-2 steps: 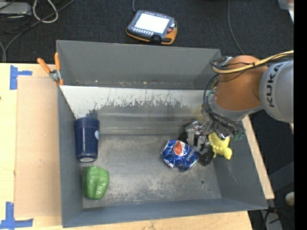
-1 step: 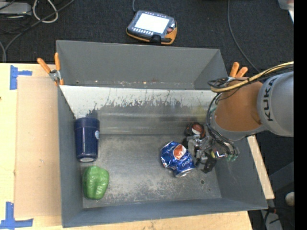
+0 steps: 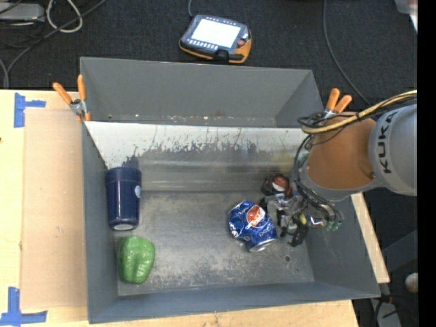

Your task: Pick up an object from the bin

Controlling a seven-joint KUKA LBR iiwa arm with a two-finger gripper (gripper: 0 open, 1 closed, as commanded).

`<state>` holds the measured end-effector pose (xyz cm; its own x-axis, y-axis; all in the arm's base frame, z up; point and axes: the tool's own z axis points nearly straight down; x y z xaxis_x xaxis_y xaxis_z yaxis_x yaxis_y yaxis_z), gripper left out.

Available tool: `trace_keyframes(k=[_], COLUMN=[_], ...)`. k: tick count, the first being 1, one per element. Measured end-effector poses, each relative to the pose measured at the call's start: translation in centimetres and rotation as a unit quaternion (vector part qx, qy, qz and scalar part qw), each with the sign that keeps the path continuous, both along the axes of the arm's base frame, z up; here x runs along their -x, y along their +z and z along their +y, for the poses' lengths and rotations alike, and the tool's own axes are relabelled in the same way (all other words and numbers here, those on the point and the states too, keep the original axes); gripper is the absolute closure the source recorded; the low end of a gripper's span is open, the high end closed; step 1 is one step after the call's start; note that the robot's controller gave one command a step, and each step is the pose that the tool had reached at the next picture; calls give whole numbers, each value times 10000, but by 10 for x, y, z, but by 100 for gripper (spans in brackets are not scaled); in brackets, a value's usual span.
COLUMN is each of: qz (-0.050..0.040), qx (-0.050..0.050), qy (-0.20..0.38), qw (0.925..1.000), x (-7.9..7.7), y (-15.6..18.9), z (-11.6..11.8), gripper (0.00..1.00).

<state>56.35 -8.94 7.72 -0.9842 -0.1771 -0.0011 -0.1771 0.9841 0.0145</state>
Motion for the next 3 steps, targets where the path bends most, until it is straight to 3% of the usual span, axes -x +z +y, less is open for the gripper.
trace_keyframes(k=[1, 2, 3], qz=[7, -60, 11], qx=[4, 32, 9], qy=[374, 1068, 95], qw=[9993, 9943, 10000], x=[1, -44, -34], y=[2, 1, -7], z=[0, 80, 69], gripper=[100, 100, 0])
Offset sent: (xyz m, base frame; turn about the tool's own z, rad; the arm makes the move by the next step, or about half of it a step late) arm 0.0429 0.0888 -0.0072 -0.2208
